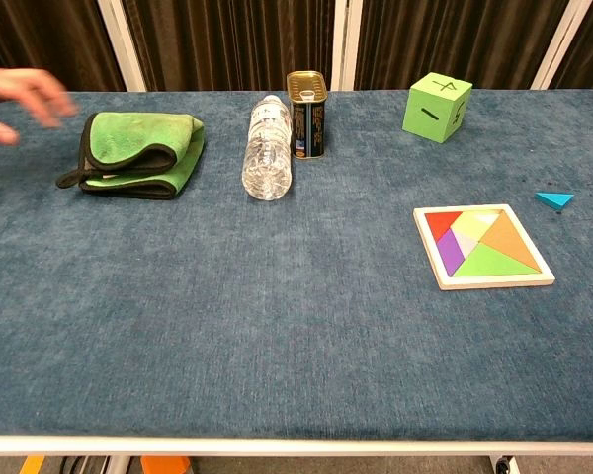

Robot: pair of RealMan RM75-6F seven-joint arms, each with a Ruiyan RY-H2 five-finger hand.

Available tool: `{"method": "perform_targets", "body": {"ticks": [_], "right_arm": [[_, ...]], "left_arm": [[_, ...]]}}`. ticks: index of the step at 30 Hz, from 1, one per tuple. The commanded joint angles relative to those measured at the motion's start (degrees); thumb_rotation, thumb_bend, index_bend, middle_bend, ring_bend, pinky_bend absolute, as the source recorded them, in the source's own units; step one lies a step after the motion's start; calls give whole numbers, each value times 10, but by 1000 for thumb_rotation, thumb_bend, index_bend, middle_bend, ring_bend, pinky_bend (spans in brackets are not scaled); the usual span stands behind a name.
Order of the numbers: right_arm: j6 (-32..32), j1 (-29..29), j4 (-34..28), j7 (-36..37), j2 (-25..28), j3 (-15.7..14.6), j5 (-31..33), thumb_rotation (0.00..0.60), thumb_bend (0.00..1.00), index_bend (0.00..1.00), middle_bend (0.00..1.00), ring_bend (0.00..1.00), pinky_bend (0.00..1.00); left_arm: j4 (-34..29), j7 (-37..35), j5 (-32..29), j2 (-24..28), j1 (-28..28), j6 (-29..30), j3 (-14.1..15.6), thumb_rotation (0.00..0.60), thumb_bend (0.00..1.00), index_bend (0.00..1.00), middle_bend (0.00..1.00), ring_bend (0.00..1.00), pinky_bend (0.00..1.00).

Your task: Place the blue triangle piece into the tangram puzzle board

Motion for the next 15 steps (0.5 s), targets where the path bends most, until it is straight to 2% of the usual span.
{"method": "perform_targets", "body": {"ticks": [1, 10, 15], "right_arm": [[0, 0, -1, 0, 1, 0, 0, 600, 119, 0, 0, 0, 0], [-8, 4, -1, -2, 5, 7, 12, 600, 120, 0, 0, 0, 0], [-50, 28, 9, -9, 8, 20, 32, 600, 120, 0, 0, 0, 0]], "left_arm": [[0, -1, 1, 1, 1, 1, 1, 600, 33, 173, 100, 11, 114], [0, -4, 5, 2, 2, 2, 0, 600, 33, 173, 100, 11, 114], [-4, -6, 8, 7, 3, 3, 2, 600, 33, 173, 100, 11, 114]]}}
